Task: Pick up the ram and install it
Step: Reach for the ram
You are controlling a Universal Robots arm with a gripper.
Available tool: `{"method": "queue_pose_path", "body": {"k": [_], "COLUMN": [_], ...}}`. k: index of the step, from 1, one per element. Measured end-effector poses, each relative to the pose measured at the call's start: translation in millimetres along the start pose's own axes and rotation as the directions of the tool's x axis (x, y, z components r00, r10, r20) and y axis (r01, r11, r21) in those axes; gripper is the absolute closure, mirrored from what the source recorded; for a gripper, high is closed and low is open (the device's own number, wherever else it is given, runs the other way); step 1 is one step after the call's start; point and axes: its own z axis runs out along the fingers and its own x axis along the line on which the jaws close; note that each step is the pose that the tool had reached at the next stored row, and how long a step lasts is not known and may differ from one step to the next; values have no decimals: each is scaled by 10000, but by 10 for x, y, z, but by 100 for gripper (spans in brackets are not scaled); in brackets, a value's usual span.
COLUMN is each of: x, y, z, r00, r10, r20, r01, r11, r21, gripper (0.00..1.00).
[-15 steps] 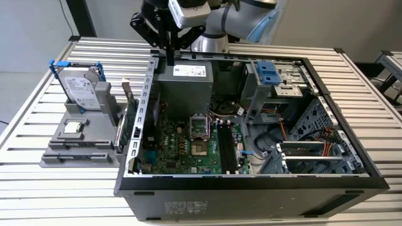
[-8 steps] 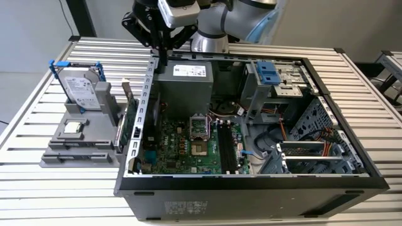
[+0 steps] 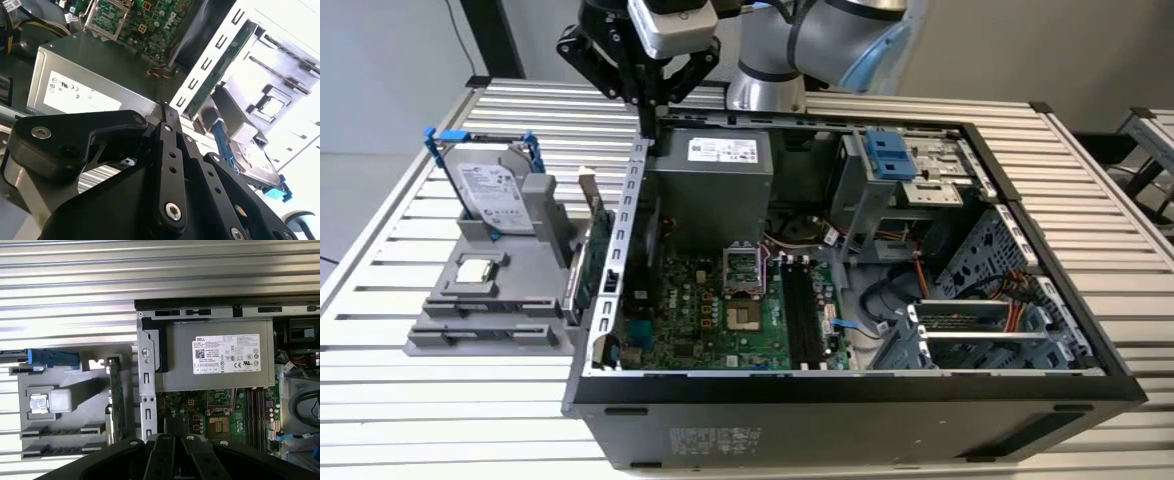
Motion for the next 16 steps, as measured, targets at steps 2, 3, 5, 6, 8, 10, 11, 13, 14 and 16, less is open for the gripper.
{"method": "queue_pose_path", "body": {"k": [2,3,5,6,8,10,11,13,14,16], "x": [42,66,111,132,172,210,225,253,265,295], "y": [-3,-5,-7,-9,-11,-14,-15,-17,-18,-20], "z": [-1,-1,-2,-3,-3,-4,-5,-5,-6,-6], "r00": [10000,10000,10000,10000,9999,9998,9998,9995,9994,9990], "r10": [-11,-19,-51,-74,-125,-184,-220,-310,-359,-444], "r20": [-1,-1,-3,-4,-6,-9,-11,-16,-17,-21], "r01": [11,19,51,74,125,184,220,310,359,444], "r11": [10000,10000,10000,10000,9999,9998,9998,9995,9994,9990], "r21": [-1,-1,-1,-2,-3,-4,-5,-6,-7,-10], "gripper": [100,100,100,100,100,100,100,100,100,100]}}
